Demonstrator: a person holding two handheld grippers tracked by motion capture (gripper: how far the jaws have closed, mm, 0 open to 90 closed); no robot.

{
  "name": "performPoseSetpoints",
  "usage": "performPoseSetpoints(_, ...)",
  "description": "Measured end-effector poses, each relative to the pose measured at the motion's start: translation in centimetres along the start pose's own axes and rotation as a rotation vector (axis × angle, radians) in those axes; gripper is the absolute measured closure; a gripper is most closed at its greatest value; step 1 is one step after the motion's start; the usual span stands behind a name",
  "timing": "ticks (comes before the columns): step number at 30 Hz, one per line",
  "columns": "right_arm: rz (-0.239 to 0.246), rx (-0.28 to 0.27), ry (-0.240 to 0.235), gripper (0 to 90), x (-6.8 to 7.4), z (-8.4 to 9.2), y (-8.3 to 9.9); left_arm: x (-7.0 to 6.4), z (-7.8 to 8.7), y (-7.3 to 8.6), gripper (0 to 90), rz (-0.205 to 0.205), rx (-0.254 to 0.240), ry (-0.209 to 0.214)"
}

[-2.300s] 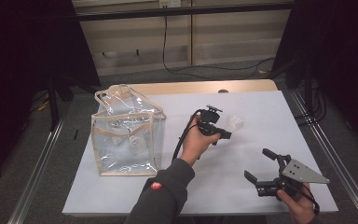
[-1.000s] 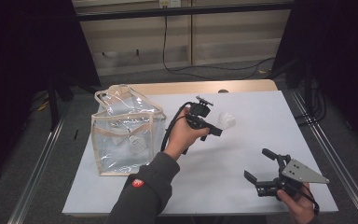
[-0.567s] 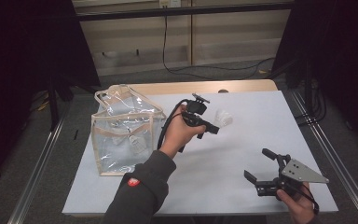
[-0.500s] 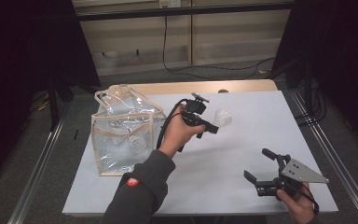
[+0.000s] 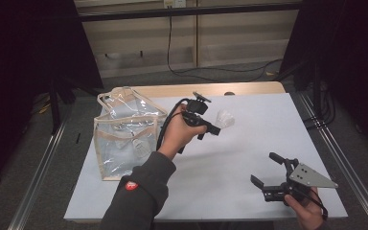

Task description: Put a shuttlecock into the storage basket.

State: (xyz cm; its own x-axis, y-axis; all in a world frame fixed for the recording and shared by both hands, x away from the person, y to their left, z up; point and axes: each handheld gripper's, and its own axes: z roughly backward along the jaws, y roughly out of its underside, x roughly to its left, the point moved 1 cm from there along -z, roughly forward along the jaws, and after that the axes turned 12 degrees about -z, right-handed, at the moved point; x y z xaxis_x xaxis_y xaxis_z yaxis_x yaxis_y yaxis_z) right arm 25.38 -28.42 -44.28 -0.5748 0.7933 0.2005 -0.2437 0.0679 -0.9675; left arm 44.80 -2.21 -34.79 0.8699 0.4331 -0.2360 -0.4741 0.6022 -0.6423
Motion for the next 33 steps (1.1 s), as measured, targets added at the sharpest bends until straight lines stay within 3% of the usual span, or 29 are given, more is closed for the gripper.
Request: performPoseSetpoints(33,0.0,-0.003,-0.004,2.0,0.0,0.0,0.0,0.9,4.2,-0.6,65.4,-0.005,-0.003,-0.014)
